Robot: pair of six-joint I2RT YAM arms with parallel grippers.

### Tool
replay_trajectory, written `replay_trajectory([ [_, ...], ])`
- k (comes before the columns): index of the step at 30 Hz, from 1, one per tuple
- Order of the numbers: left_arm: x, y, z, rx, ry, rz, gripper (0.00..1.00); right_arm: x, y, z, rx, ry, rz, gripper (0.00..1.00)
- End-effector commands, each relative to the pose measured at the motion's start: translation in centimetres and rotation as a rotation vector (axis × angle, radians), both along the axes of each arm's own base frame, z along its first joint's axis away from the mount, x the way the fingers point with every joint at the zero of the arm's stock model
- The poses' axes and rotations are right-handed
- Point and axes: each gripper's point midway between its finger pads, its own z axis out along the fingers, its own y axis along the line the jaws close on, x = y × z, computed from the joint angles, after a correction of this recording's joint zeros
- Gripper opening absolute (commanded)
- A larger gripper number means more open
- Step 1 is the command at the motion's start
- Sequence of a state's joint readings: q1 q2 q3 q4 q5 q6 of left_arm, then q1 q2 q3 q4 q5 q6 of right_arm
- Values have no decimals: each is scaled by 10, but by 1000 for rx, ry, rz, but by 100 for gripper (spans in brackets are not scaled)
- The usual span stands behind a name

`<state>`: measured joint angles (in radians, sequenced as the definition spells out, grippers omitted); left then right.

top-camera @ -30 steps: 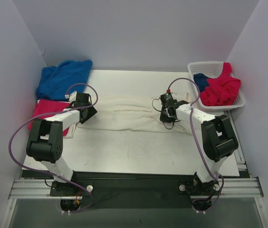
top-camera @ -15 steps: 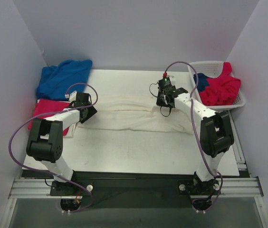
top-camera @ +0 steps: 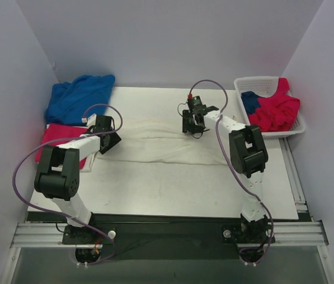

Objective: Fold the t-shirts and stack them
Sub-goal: Fold the other side of the tshirt into a rectangle

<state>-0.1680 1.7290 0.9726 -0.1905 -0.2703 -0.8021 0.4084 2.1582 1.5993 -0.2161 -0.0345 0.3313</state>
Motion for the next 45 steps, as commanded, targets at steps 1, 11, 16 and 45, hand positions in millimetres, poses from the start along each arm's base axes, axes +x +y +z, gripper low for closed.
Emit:
replay_trajectory([
  [1, 10, 3, 3, 10, -10, 9, 68, 12, -4, 44, 20, -94, 16, 44],
  [11, 0, 5, -7, 17, 26, 14, 68, -66, -80, 69, -99, -76, -183, 47],
  [16, -21, 8, -25, 14, 78, 31, 68, -127, -132, 41, -181, 0, -325, 46],
  [45, -31, 15, -31, -6, 159, 77, 66, -176, -203, 0, -83, 125, -541, 31],
])
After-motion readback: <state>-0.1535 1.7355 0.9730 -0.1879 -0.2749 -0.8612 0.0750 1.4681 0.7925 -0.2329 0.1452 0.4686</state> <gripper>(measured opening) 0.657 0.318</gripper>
